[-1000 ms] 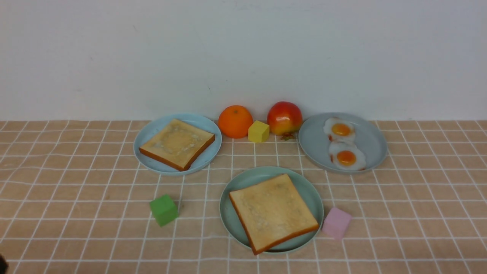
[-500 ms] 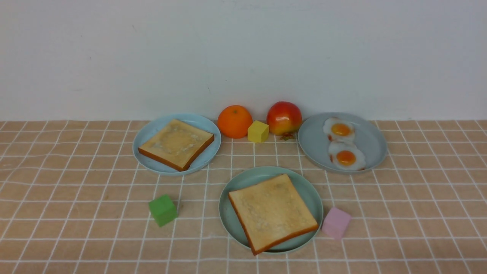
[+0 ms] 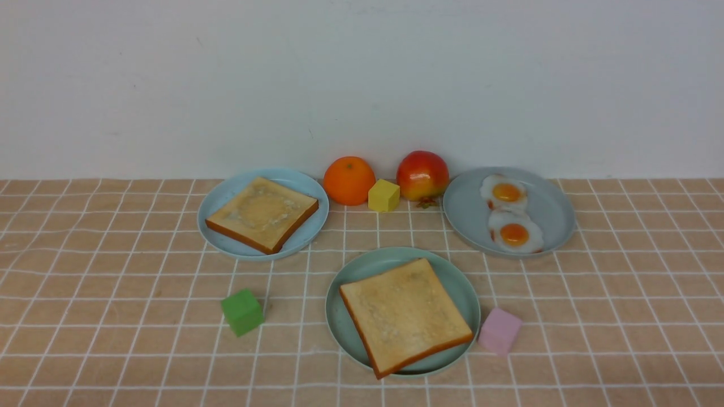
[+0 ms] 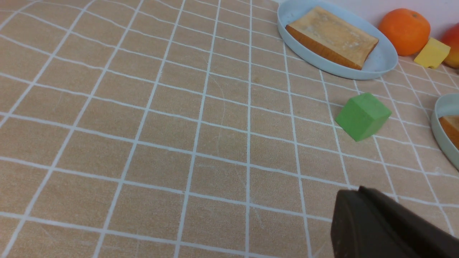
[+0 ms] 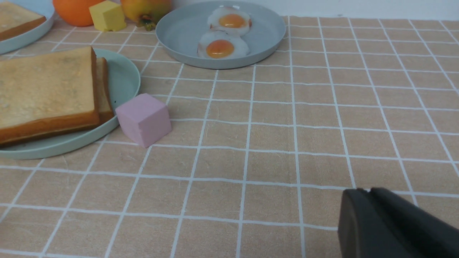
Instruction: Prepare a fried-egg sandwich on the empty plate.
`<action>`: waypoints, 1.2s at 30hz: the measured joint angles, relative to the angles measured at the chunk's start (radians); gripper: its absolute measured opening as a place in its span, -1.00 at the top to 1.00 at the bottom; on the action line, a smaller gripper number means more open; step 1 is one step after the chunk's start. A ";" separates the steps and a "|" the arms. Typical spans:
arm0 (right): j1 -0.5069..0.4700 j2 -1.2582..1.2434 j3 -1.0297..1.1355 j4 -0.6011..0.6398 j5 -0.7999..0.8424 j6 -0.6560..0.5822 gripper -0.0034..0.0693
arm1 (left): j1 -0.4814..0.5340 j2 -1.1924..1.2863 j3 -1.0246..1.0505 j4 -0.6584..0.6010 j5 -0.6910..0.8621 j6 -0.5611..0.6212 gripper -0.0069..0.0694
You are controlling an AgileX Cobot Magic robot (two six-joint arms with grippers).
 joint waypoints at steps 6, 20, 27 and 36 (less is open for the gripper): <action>0.000 0.000 0.000 0.000 0.000 0.000 0.77 | 0.000 0.000 0.000 0.000 0.000 -0.001 0.85; 0.000 0.000 0.000 0.000 0.000 0.000 0.77 | 0.000 0.000 0.000 0.001 -0.001 -0.002 0.85; 0.000 0.000 0.000 0.000 0.000 0.000 0.77 | 0.000 0.000 0.000 0.001 -0.001 -0.002 0.83; 0.000 0.000 0.000 -0.001 0.000 0.000 0.76 | 0.000 0.000 0.000 0.001 -0.001 -0.002 0.83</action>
